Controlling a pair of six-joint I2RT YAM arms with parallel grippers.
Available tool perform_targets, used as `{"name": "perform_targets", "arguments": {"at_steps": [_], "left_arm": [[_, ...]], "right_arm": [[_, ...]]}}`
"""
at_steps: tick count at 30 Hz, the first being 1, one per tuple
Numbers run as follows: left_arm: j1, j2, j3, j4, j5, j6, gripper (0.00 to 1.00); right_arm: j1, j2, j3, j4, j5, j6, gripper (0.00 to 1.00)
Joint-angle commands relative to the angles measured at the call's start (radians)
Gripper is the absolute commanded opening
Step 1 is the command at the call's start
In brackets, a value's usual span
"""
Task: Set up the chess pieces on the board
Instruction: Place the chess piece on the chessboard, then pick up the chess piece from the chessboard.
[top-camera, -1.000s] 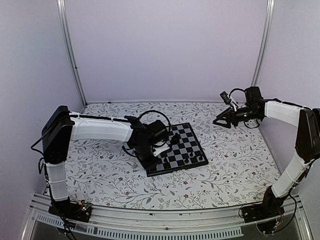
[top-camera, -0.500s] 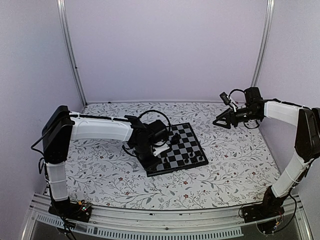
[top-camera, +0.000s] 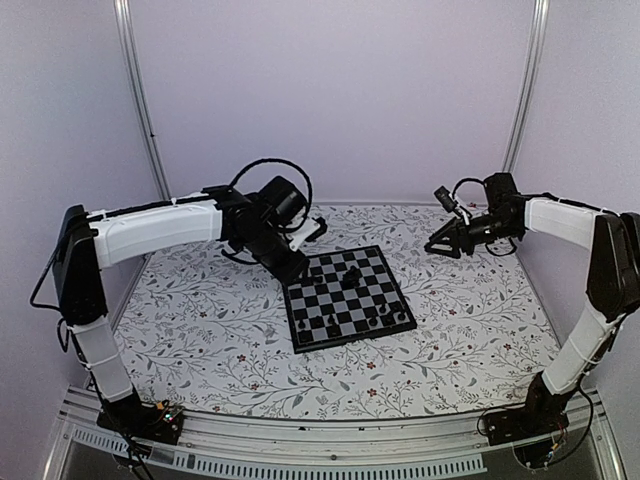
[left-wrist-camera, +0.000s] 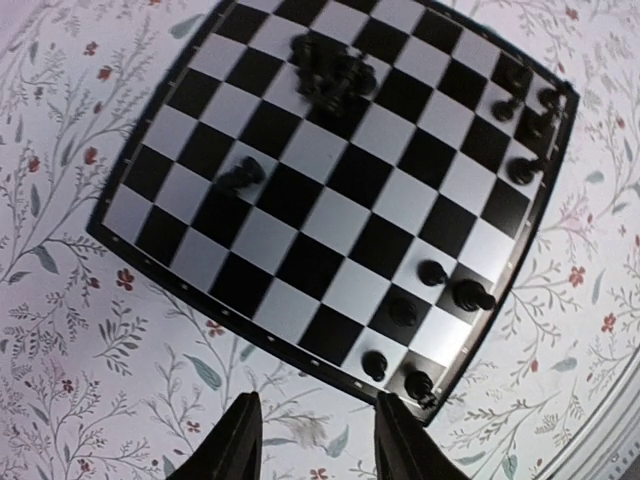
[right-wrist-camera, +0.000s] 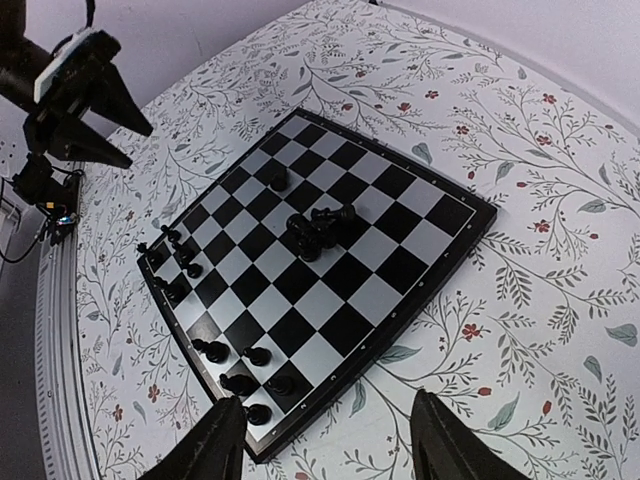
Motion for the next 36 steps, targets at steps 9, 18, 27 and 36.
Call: {"name": "perform_targets", "arguments": {"at_steps": [9,18,27,36], "left_arm": [[0.162,0.065,-0.026,0.402,0.119,-0.05,0.41],[0.168,-0.019,-0.171,0.509,0.176,-0.138,0.42],[0.168,-0.071,-0.298,0.59,0.243,-0.165,0.43],[0.168,-0.068,-0.305,0.606,0.27,-0.159,0.43]], "right_arm": [[0.188,0.065,0.081,-0.084,0.265,-0.151,0.45],[0.323,0.229,0.235,-0.087,0.402,-0.235,0.35],[0.343,0.466,0.474,-0.18,0.312,-0.192,0.32],[0.344,0.588,0.573,-0.252,0.227,-0.205,0.32]]}}
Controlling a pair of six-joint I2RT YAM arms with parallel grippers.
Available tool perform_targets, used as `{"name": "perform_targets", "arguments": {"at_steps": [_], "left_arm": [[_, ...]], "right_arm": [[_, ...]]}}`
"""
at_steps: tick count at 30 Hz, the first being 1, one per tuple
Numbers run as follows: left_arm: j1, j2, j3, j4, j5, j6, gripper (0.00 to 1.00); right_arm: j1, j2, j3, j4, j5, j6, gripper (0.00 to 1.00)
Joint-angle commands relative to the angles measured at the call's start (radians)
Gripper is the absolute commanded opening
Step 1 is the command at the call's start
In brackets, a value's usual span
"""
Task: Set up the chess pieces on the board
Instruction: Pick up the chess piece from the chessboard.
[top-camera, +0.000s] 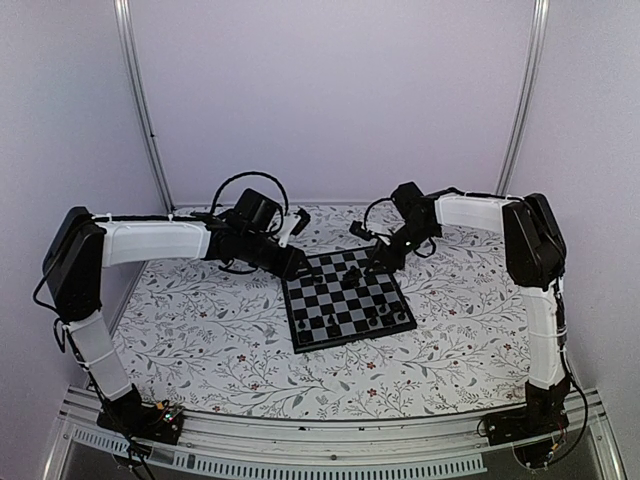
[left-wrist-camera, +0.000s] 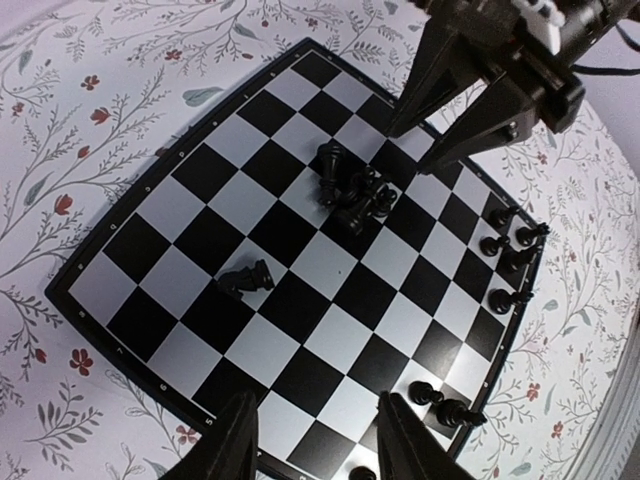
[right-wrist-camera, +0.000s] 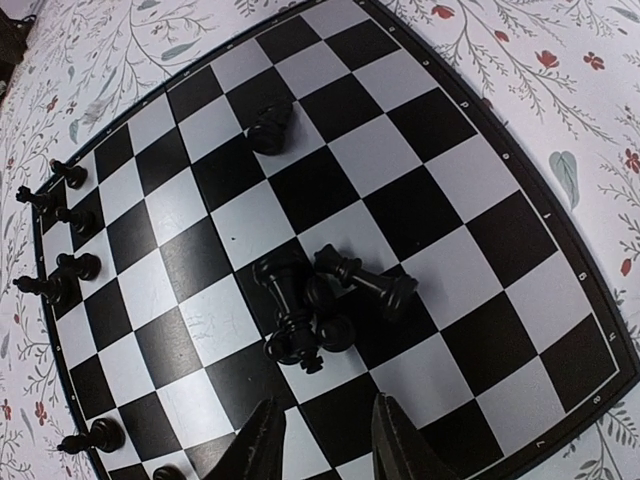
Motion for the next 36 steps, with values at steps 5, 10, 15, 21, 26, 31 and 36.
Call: {"name": "perform_targets", "arguments": {"at_steps": [5,10,15,21,26,31,36], "left_arm": [[0.006,-0.016,-0.005,0.046,0.029,-0.002,0.43],[0.006,-0.006,0.001,0.041,0.035,-0.001,0.44],[0.006,-0.007,0.003,0.038,0.04,-0.002,0.44],[0.006,-0.011,-0.003,0.032,0.042,-0.006,0.44],[0.006,-0.015,-0.014,0.034,0.051,-0.016,0.45],[0.004,-0.021,-0.02,0.035,0.053,-0.022,0.45],[0.004,-0.024,-0.029,0.038,0.054,-0.025,0.46]], "right_arm": [[0.008,0.071,0.059,-0.062,-0.095,-0.011,0.31],[0.009,0.101,0.083,-0.06,-0.099,0.006,0.31],[0.01,0.132,0.105,-0.052,-0.084,0.025,0.3],[0.009,0.142,0.114,-0.058,-0.115,0.021,0.26],[0.013,0.139,0.114,-0.084,-0.171,-0.03,0.25],[0.017,0.148,0.125,-0.087,-0.191,-0.031,0.17],[0.021,0.149,0.129,-0.089,-0.191,-0.027,0.09]]}}
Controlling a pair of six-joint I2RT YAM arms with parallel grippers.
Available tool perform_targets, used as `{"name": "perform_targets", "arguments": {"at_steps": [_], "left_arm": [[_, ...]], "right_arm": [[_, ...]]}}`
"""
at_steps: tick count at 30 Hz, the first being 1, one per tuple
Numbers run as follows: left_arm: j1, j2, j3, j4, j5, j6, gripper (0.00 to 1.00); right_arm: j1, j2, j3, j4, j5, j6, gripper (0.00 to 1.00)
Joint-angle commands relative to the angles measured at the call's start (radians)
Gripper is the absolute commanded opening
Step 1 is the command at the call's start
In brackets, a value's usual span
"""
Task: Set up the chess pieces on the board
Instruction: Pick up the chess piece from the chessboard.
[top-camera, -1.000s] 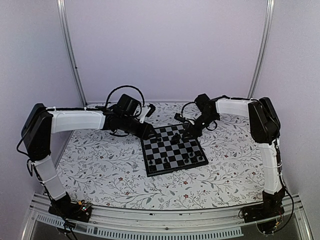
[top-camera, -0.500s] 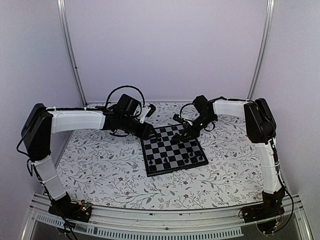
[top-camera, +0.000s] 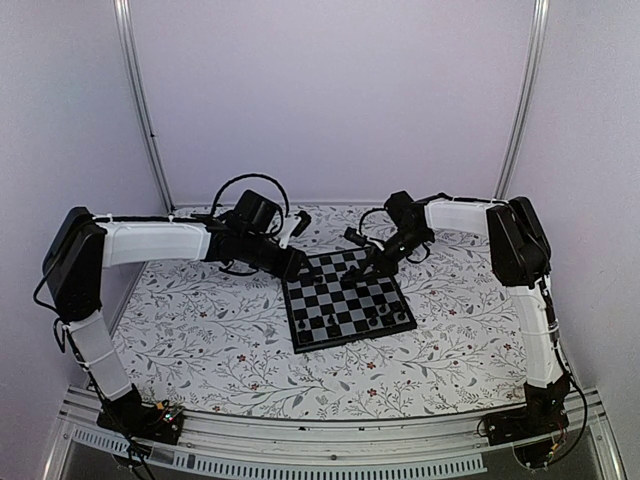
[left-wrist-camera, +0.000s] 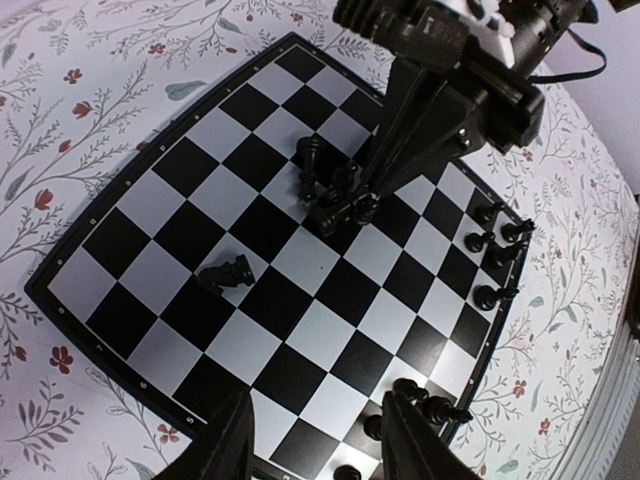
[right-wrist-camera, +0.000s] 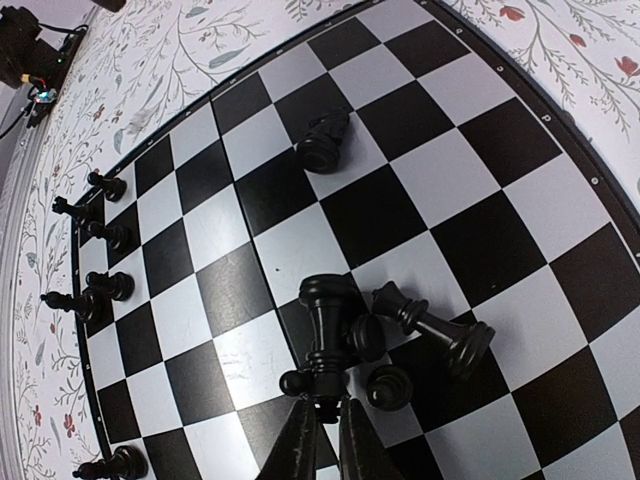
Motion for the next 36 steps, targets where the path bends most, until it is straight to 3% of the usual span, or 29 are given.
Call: {"name": "perform_targets", "arguments": {"at_steps": [1,12,19,22,28,36], "left_arm": [[0.004,-0.023,-0.021,0.02,0.013,-0.01,0.46],[0.003,0.024,-0.02,0.056,0.052,-0.005,0.48],[-0.018,0.053,-0.024,0.104,0.056,0.077,0.49],[-0.046,0.062,-0.034,0.137,0.008,0.156,0.49],[-0.128,0.046,-0.143,0.362,-0.184,0.353,0.49],[-0.169,0.106,-0.124,0.456,-0.337,0.561,0.49]], "right_arm": [[0.012,0.021,0.028,-0.015,-0.024,-0.007,0.07],[0.016,-0.046,0.024,-0.025,-0.009,0.021,0.02],[0.027,-0.098,0.019,-0.04,0.022,0.035,0.02],[0.028,-0.116,0.019,-0.043,0.027,0.049,0.01],[0.029,-0.137,0.021,-0.065,0.034,0.057,0.01],[0.037,-0.163,0.019,-0.115,-0.011,0.056,0.01]]}}
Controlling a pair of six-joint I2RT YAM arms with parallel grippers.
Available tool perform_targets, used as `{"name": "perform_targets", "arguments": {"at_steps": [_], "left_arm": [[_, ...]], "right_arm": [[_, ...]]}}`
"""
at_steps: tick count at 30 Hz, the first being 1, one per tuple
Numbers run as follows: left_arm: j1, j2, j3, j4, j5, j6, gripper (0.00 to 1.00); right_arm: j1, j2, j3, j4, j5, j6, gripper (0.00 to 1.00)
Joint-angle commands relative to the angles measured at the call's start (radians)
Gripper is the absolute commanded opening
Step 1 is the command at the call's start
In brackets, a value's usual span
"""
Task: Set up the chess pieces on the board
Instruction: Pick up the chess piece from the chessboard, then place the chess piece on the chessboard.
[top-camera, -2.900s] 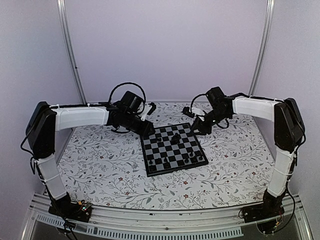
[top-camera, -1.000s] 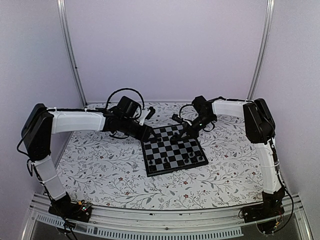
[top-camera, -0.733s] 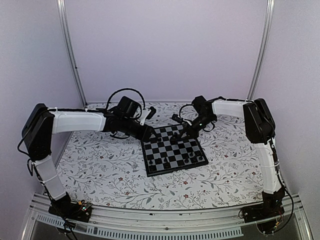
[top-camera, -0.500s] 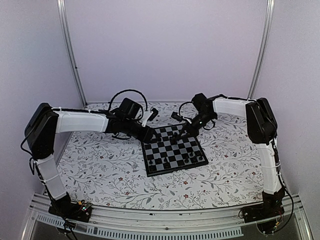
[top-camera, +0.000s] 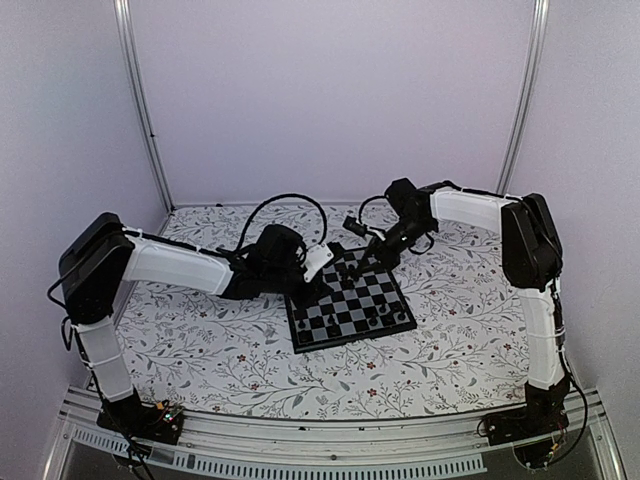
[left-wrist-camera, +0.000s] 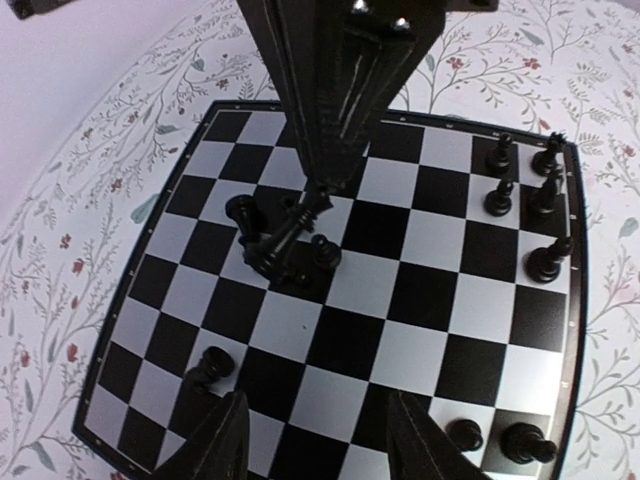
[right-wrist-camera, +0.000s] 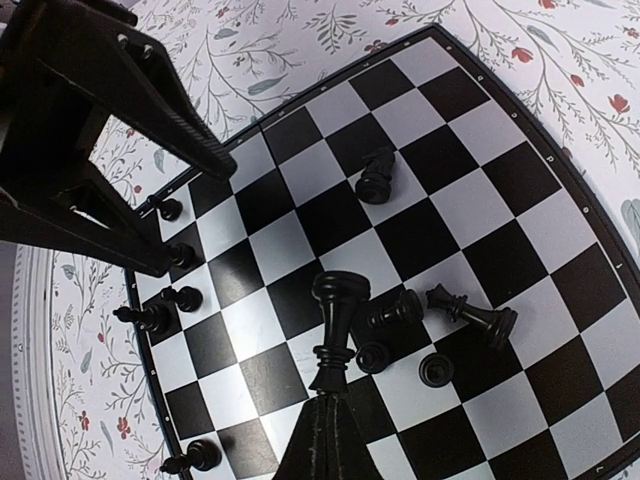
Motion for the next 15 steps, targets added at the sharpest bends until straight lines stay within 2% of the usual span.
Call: {"name": "perform_targets", "arguments": {"at_steps": [1,8,15], "left_arm": [[-0.012,0.045,0.026,0.117,-0.116,0.158,0.5],[-0.023,0.12,0.091,0.117,-0.146,0.267,0.5],[-0.034,0.15,0.114,0.151,-0.155,0.316,0.51]], "right_arm": [[0.013,-0.062,0.018,-0.044,-0.034,0.011,0.02],[0.019,-0.068,0.018,-0.057,-0.065,0.021,0.01],[0.024,-0.061,0.018,-0.065,-0.076,0.019,0.01]]}}
